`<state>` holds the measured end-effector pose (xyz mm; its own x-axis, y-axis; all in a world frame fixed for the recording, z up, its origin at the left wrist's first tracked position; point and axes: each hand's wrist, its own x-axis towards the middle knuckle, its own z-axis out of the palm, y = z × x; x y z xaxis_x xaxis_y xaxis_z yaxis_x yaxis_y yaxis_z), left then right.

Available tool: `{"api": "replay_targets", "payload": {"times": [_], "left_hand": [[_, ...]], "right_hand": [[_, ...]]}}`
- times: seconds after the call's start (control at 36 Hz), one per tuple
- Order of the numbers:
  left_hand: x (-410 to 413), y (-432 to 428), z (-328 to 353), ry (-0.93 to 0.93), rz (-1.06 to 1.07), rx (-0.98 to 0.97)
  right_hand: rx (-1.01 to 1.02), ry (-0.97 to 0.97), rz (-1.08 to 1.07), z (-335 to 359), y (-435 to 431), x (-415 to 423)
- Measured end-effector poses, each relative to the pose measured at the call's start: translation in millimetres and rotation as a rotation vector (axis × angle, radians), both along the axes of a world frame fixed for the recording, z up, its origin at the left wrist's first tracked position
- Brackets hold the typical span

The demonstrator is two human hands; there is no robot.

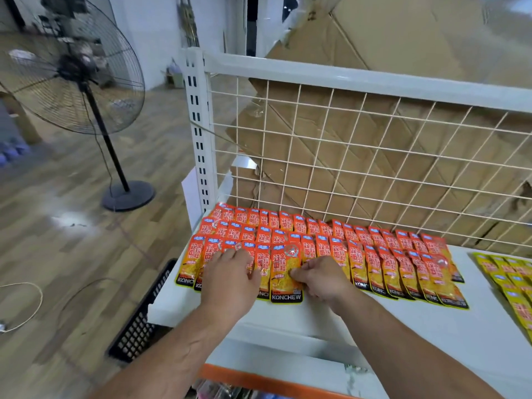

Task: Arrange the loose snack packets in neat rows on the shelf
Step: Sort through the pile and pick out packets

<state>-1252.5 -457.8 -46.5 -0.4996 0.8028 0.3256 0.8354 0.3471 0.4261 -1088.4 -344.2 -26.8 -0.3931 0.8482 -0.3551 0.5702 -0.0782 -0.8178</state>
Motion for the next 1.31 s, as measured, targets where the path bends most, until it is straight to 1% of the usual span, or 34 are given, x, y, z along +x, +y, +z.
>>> {"api": "replay_targets", "payload": {"times": [0.03, 0.08, 0.17, 0.28, 0.33, 0.44, 0.64, 0.72, 0.75, 0.81, 0.89, 0.94, 1.03, 1.17, 1.25, 1.31], "left_hand": [[0.6, -0.9, -2.2, 0.084, 0.008, 0.020], [1.9, -1.9, -4.7, 0.184, 0.003, 0.053], [2.8, -4.0, -6.3, 0.232, -0.045, 0.053], [4.7, -6.7, -8.5, 0.204, -0.089, 0.052], [5.3, -8.0, -10.4, 0.190, -0.097, 0.039], [7.3, -12.5, -10.3, 0.135, -0.125, -0.014], [19.2, -10.7, -3.6, 0.086, -0.207, -0.017], [30.7, -3.1, -2.2, 0.051, -0.255, 0.001], [35.8, 0.3, -1.5, 0.044, -0.275, 0.011], [47.7, 8.0, -0.8, 0.030, -0.318, 0.016], [70.7, 19.9, -0.8, 0.017, -0.386, -0.055], [89.7, 26.8, 0.8, -0.002, -0.440, -0.108], [121.4, 36.2, 4.8, 0.018, -0.510, -0.171], [182.0, 51.3, 12.1, 0.082, -0.621, -0.199], [225.4, 56.8, 17.9, 0.078, -0.669, -0.184], [257.5, 59.5, 21.4, 0.072, -0.693, -0.221]], "right_hand": [[0.057, -0.047, -0.010, -0.7, -0.4, -2.3], [0.152, -0.143, -0.025, -1.1, -1.9, -6.7], [0.247, -0.260, -0.020, 0.9, -4.8, -11.8], [0.342, -0.389, 0.002, 0.3, -8.3, -15.0], [0.383, -0.417, 0.001, -3.0, -9.6, -15.7], [0.463, -0.430, -0.007, -7.3, -13.2, -15.4], [0.540, -0.426, -0.012, 1.3, -23.7, -4.7], [0.729, -0.454, 0.058, -0.5, -24.1, 15.8], [0.789, -0.489, 0.095, -2.6, -23.8, 24.4], [0.847, -0.575, 0.126, -5.5, -24.4, 42.8], [0.871, -0.670, 0.116, -3.9, -28.8, 73.1], [0.840, -0.712, 0.112, -2.9, -30.6, 95.1], [0.788, -0.721, 0.059, 2.1, -32.7, 129.4], [0.780, -0.703, -0.035, 8.0, -34.8, 197.4], [0.718, -0.748, -0.014, 14.4, -38.0, 244.3], [0.668, -0.770, 0.000, 16.3, -38.6, 280.0]]}}
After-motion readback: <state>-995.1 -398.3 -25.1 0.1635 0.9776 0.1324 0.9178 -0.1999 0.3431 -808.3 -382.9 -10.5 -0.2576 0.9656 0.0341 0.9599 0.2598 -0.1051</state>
